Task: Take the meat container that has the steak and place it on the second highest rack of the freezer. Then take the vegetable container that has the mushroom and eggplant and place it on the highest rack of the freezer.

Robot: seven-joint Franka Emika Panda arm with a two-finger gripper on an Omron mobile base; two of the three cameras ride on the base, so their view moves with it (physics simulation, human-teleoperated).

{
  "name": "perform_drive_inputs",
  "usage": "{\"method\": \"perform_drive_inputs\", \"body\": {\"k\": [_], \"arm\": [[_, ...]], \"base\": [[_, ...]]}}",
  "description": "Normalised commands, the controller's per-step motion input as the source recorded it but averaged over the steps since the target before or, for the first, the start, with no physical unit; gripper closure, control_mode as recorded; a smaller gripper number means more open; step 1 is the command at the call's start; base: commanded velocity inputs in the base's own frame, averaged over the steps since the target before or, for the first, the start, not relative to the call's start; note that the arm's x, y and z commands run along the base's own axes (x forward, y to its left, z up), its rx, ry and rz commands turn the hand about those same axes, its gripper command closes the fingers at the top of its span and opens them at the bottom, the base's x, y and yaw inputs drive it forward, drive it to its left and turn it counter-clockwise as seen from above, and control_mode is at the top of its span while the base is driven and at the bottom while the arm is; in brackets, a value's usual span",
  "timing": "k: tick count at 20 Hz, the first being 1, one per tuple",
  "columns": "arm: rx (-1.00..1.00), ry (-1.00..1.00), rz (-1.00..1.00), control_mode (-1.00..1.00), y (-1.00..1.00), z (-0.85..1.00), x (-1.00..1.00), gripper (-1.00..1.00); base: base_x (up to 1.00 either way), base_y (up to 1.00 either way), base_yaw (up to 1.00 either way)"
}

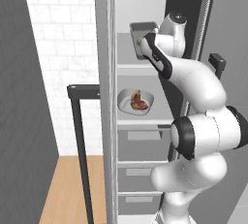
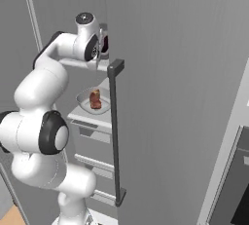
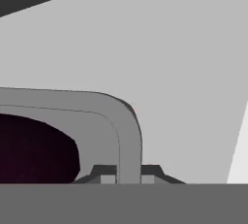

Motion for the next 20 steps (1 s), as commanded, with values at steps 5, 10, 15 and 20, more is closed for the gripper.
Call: {"method": "perform_drive_inputs", "body": {"k": [5,10,15,20], "arm": [[-0.01,0.00,-0.03,-1.00,0.00,-0.11,0.39,-1.00],[0.00,-0.05,-0.06,-1.00,0.01,0.00,0.08,-1.00],[0.00,-0.31,0.00,-1.00,0.09,0.05,-0.22,-1.00],[0.02,-0.20,0.00,-1.00,0.04,0.24,-0.75,-1.00]], "base": [[0.00,0.00,0.00],[0.00,0.00,0.00],[0.00,0.00,0.00],[0.00,0.00,0.00]]}}
